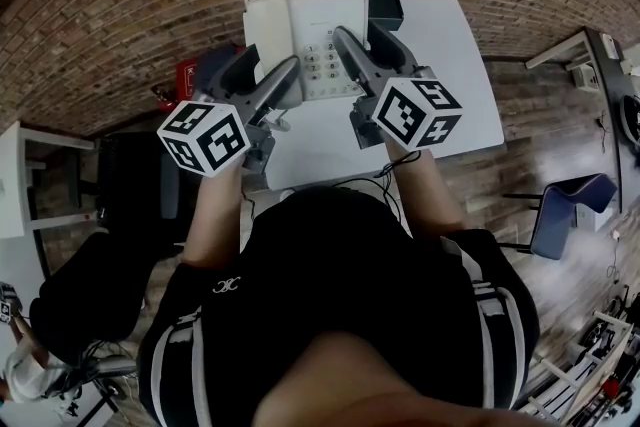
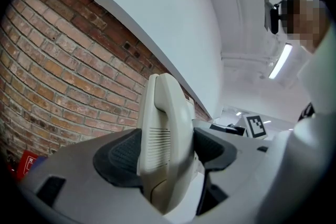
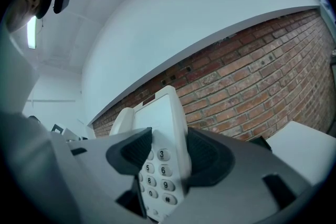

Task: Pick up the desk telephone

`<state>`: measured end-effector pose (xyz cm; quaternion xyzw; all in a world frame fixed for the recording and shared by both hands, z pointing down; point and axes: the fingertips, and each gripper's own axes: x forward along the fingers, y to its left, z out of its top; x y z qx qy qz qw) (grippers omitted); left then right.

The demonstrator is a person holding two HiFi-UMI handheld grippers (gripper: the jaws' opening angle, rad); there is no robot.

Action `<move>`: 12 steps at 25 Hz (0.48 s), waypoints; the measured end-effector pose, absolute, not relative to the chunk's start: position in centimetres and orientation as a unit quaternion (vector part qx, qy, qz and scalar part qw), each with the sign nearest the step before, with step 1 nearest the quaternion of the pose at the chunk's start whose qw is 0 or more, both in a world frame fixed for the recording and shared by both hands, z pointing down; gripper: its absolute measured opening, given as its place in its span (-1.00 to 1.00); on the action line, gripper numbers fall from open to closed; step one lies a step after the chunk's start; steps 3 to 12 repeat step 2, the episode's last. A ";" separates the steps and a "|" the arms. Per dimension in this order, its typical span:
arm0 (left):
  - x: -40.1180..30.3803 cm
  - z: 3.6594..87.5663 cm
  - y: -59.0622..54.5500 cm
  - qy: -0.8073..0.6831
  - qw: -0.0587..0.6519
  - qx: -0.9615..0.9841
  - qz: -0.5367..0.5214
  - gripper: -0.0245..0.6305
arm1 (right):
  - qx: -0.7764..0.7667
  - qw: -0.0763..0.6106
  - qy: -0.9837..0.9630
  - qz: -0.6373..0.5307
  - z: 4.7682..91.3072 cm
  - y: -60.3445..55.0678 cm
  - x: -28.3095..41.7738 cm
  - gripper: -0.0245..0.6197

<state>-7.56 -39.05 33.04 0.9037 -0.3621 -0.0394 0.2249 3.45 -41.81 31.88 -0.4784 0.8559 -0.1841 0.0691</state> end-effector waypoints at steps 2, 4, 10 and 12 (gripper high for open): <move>-7.6 33.1 -39.0 -0.363 0.227 0.903 -0.038 0.03 | -0.478 0.068 0.855 -0.187 32.1 -41.8 3.4 -0.30; -7.6 33.1 -39.0 -0.363 0.227 0.903 -0.038 0.03 | -0.478 0.068 0.855 -0.187 32.1 -41.8 3.4 -0.30; -7.6 33.1 -39.0 -0.363 0.227 0.903 -0.038 0.03 | -0.478 0.068 0.855 -0.187 32.1 -41.8 3.4 -0.30; -7.6 33.1 -39.0 -0.363 0.227 0.903 -0.038 0.03 | -0.478 0.068 0.855 -0.187 32.1 -41.8 3.4 -0.30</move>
